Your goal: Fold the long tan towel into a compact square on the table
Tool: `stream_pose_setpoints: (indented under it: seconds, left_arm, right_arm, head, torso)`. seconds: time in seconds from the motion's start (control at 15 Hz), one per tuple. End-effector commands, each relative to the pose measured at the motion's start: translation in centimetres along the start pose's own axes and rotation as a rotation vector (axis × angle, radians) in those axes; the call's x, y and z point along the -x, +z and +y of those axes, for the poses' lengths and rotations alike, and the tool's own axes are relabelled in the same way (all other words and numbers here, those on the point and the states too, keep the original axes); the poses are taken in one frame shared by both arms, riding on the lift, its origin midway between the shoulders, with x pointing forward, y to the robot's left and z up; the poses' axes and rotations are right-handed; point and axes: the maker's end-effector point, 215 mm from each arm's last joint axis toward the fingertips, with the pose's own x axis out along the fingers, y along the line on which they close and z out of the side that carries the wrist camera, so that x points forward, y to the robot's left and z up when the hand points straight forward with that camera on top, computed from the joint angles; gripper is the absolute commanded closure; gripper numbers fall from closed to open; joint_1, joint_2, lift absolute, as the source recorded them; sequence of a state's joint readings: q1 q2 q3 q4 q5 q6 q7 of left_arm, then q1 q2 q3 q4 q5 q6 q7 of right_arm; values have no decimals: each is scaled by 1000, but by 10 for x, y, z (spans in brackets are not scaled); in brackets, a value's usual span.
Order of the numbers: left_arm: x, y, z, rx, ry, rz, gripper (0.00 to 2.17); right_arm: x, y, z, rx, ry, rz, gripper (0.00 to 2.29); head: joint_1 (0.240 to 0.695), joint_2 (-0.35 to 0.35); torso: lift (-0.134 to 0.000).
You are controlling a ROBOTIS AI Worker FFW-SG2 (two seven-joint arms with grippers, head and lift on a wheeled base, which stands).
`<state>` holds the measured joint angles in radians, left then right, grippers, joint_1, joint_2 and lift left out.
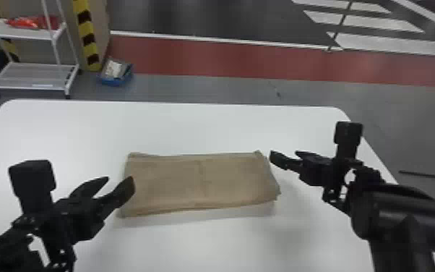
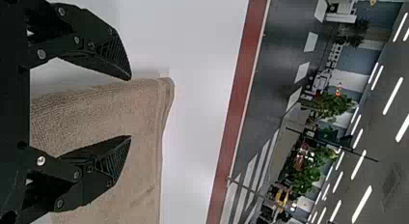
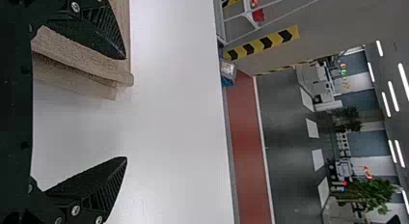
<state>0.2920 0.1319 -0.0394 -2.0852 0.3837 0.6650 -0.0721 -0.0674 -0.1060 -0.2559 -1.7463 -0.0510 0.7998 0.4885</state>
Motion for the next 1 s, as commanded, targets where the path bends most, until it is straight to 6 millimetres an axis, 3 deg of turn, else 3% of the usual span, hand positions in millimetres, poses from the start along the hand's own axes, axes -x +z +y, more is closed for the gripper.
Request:
stream_pose_setpoints:
  seconds: [0.0, 0.13, 0.27, 0.6, 0.73, 0.87, 0.93]
  left_arm:
    - [-1, 10, 5, -15, 7, -33, 29]
    - [-7, 22, -2, -54, -5, -94, 46]
    - [-18, 15, -12, -85, -16, -83, 49]
    - [-23, 12, -9, -90, -14, -79, 49]
    - [-22, 17, -8, -94, -13, -94, 49]
    - [-22, 16, -6, -95, -10, -91, 49]
    - [-22, 16, -5, -96, -8, -93, 49]
  right_arm:
    - [-1, -14, 5, -4, 17, 62, 215]
    - [-3, -25, 13, -13, 34, 98, 221]
    - [-8, -39, 24, -41, 74, 152, 289]
    - [-15, -61, 42, -16, 101, 223, 289]
    - [-17, -68, 48, -18, 103, 268, 471]
    - [-21, -70, 57, -19, 119, 286, 502]
    - [-21, -71, 59, -24, 124, 296, 647]
  head:
    - [695, -156]
    - [695, -146]
    - [695, -141]
    - [695, -132]
    - [695, -121]
    - [695, -113]
    - [695, -109]
  torso:
    - [-123]
    - [-123]
    - [-123]
    - [-123]
    - [-123]
    - [-123]
    - [-123]
